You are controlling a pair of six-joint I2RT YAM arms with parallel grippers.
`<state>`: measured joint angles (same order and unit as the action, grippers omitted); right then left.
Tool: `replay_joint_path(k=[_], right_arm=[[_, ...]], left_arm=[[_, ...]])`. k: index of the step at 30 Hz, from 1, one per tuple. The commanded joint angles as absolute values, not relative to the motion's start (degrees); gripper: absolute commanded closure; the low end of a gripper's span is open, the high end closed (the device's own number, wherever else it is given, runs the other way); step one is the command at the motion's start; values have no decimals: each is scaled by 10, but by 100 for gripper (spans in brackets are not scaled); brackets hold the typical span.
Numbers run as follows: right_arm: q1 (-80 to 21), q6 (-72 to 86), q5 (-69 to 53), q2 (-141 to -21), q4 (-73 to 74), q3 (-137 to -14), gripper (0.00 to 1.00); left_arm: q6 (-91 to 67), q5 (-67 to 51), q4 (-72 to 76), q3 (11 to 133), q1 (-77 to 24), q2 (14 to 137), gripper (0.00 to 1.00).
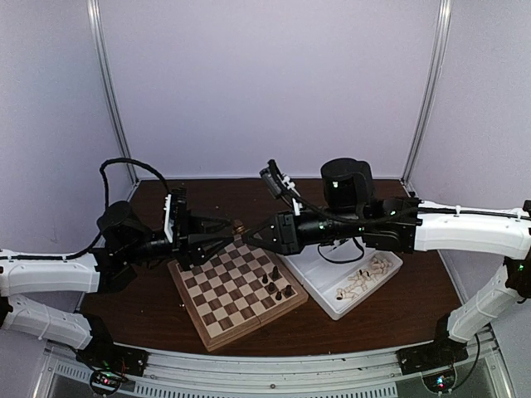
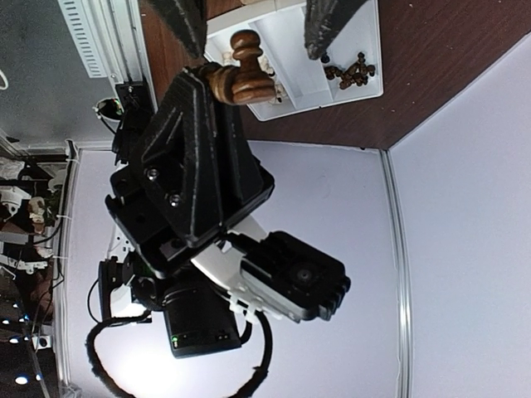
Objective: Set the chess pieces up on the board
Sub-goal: Pick up the chess piece from the storage box.
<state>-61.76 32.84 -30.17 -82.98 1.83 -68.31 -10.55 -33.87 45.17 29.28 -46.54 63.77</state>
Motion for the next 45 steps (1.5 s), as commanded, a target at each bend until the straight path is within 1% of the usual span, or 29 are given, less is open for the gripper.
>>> replay_joint_path(k=[1, 4, 8, 11, 15, 19, 22, 24, 26, 28, 30, 36, 39, 45], right_arm=[[-621, 331, -301, -835, 1, -694, 90], [-621, 331, -301, -834, -14, -694, 90], [-621, 331, -301, -834, -14, -694, 90], [-621, 332, -304, -835, -16, -693, 90], [-621, 333, -305, -835, -18, -693, 90], [-621, 333, -305, -836, -19, -692, 90], [-621, 334, -308, -839, -21, -692, 90], [-621, 334, -307, -840, -21, -692, 90], [-621, 334, -304, -840, -18, -692, 90], [-621, 333, -303, -840, -17, -692, 90], [-621, 334, -304, -840, -17, -691, 90], [-621, 331, -301, -836, -14, -689, 90], [-622, 328, -295, -831, -12, -683, 90], [-621, 317, -267, -812, -4, -666, 91]], left_arm=[[-107, -356, 474, 306, -464, 646, 64], [-107, -357, 474, 305, -464, 646, 65], [-107, -356, 473, 306, -464, 648, 62], [-109, -356, 474, 308, -464, 650, 63], [-110, -359, 477, 309, -464, 651, 66], [-110, -360, 477, 312, -464, 651, 73], [-111, -360, 476, 312, -464, 650, 75], [-111, -360, 476, 311, -464, 649, 73], [-112, -358, 475, 310, -464, 648, 67], [-112, -356, 475, 309, -464, 646, 67], [-112, -356, 475, 309, -464, 645, 71], [-112, -346, 464, 309, -464, 640, 91], [-111, -337, 445, 310, -464, 635, 98], [-106, -292, 368, 302, -464, 601, 100]])
